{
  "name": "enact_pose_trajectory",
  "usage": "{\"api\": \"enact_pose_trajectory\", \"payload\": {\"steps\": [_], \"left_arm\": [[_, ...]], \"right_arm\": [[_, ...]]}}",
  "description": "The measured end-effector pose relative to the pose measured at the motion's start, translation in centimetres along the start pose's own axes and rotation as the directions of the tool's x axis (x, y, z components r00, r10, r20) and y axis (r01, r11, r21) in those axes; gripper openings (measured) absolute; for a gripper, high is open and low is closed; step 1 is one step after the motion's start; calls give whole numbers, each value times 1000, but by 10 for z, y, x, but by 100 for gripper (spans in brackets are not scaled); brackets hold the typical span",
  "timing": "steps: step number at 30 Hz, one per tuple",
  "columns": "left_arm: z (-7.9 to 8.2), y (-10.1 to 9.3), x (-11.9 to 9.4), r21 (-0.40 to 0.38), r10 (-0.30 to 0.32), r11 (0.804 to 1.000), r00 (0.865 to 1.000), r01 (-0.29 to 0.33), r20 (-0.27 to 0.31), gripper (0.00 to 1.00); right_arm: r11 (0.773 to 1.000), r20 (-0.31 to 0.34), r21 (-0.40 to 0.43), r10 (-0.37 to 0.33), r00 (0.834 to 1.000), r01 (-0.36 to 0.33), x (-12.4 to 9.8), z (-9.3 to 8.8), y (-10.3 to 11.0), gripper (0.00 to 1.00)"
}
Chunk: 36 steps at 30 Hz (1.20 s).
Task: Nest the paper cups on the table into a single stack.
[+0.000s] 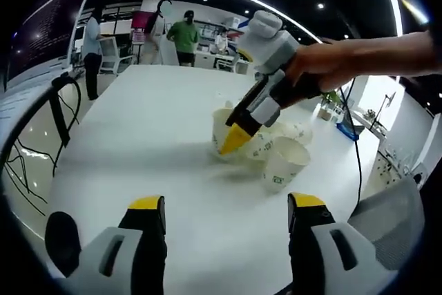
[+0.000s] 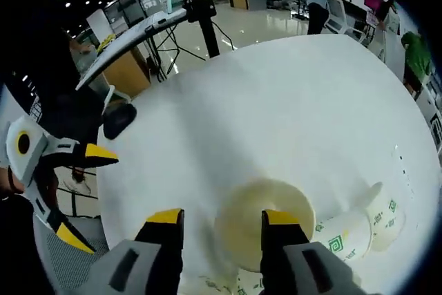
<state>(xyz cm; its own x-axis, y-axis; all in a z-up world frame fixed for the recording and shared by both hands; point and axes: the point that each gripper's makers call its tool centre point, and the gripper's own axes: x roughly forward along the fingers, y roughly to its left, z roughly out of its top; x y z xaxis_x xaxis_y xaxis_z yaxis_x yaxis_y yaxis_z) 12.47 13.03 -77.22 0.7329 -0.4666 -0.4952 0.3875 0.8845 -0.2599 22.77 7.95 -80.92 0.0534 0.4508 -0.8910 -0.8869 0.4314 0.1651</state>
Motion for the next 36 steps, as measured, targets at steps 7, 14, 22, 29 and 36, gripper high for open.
{"api": "enact_pose_trajectory", "payload": {"steps": [7,14,22,29,36], "left_arm": [[-2,5,-1,-8,9,1000,1000,-9,0,70],[-1,10,-3,-14,16,1000,1000,-16,5,70],[-2,14,-6,-19,22,1000,1000,-22,5,69],[-4,15,-5,-19,20,1000,1000,-20,4,69],[-4,14,-4,-12,14,1000,1000,-14,4,69]], "right_arm": [[998,-55,-53,-21,998,18,9,-5,-3,35],[996,-103,-81,-52,993,44,15,-11,-7,26],[993,-116,-100,-72,991,60,20,-10,-10,8],[993,-113,-96,-77,991,67,13,-12,-8,3],[992,-75,-83,-99,992,93,14,-1,-20,0]]}}
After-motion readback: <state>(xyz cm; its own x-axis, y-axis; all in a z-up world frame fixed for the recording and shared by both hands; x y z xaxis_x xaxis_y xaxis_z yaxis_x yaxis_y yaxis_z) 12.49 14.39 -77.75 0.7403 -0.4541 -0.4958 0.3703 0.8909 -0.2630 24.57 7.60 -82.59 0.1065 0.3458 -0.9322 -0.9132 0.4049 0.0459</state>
